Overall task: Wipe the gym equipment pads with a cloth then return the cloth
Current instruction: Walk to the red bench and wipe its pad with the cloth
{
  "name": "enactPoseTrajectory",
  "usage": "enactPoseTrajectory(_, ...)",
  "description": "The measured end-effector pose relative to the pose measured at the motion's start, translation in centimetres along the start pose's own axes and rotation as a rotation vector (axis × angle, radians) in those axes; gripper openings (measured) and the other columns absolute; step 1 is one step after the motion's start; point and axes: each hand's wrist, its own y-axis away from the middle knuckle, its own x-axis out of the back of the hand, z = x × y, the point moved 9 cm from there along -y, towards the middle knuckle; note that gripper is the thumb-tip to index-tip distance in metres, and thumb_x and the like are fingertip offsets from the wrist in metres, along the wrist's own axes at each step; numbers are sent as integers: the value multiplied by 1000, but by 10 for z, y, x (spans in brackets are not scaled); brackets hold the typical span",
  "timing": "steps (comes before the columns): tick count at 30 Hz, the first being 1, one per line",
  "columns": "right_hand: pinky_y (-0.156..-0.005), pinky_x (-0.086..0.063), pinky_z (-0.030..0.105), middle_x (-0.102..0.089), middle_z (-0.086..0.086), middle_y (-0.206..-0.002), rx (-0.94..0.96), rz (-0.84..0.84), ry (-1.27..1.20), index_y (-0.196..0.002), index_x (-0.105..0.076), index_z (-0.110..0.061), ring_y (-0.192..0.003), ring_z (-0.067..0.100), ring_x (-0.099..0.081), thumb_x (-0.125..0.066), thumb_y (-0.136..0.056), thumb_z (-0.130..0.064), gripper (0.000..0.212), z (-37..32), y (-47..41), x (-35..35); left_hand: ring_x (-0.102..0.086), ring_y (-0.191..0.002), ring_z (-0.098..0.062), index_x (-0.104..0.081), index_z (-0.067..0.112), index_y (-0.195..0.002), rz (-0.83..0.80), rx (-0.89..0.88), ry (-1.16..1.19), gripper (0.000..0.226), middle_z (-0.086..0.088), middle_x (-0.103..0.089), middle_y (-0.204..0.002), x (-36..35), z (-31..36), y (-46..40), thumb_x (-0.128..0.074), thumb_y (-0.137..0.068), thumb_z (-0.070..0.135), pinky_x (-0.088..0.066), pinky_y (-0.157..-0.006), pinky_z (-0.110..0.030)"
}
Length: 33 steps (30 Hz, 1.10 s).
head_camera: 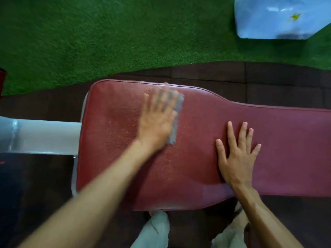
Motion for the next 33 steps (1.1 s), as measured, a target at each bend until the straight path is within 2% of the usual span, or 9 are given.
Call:
enactPoseTrajectory(4,-121,1,62,5,3,-167,10,9,-1,-157,-8,-37,-154,23,10,-22,-97,-59,65,39,0,9,8,-154,-33,-2,17,-159,7,172,-31,61,-13,8,-167,2,-61,44,-17,-103,38,8,-123,-49)
enactPoseTrajectory(8,-121,1,57,3,4,-167,28,8,11,-157,-11,-35,-154,24,8,-23,-98,-57,65,50,12,9,-6,-152,-42,-14,10,-158,-37,-37,17,64,-20,-3,-166,-27,94,133,-30,-101,35,-11,-123,-54)
enactPoseTrajectory(11,-120,1,59,3,4,-167,-35,8,-32,-157,-12,-35,-154,23,9,-25,-98,-56,64,82,13,19,-14,-153,-36,-19,15,-157,-14,-180,124,63,-14,-14,-166,-35,190,82,-35,-100,37,-14,-123,-50)
enactPoseTrajectory(15,-120,-1,64,2,5,-167,-105,45,-35,-157,-14,-34,-154,25,8,-27,-98,-55,63,147,-6,50,-6,-154,-34,-12,16,-158,-52,34,-2,61,-11,-8,-167,-32,146,-18,-24,-102,36,-7,-123,-52)
enactPoseTrajectory(19,-119,-1,64,4,4,-167,-41,2,11,-157,-13,-34,-154,25,10,-24,-98,-58,65,187,-7,60,3,-153,-42,-4,8,-158,-22,218,28,61,-21,4,-165,-30,122,61,-17,-104,35,-11,-124,-55)
enactPoseTrajectory(23,-119,-4,63,5,3,-167,42,-65,25,-157,-12,-35,-154,26,8,-24,-97,-58,65,204,8,53,-4,-152,-43,-7,6,-158,-82,76,62,66,-22,0,-165,-53,260,130,-30,-103,36,-14,-123,-54)
enactPoseTrajectory(26,-119,-6,65,5,2,-167,100,-74,54,-157,-11,-38,-154,26,8,-26,-98,-57,64,222,-7,57,-6,-153,-38,-9,10,-158,-15,-3,135,66,-17,-5,-166,-56,320,39,-34,-103,36,-9,-126,-50)
enactPoseTrajectory(29,-118,-6,66,4,4,-167,108,-47,60,-157,-12,-36,-154,28,6,-25,-97,-58,65,250,-44,71,-3,-154,-35,-7,13,-158,-46,185,47,64,-14,-3,-167,-56,273,-35,-27,-103,36,-3,-125,-48)
enactPoseTrajectory(33,-118,-3,66,6,5,-167,122,-35,63,-157,-11,-36,-154,27,8,-24,-97,-60,66,286,-69,84,3,-153,-40,-2,7,-158,12,394,62,64,-20,3,-166,-50,239,34,-20,-104,38,-7,-125,-54)
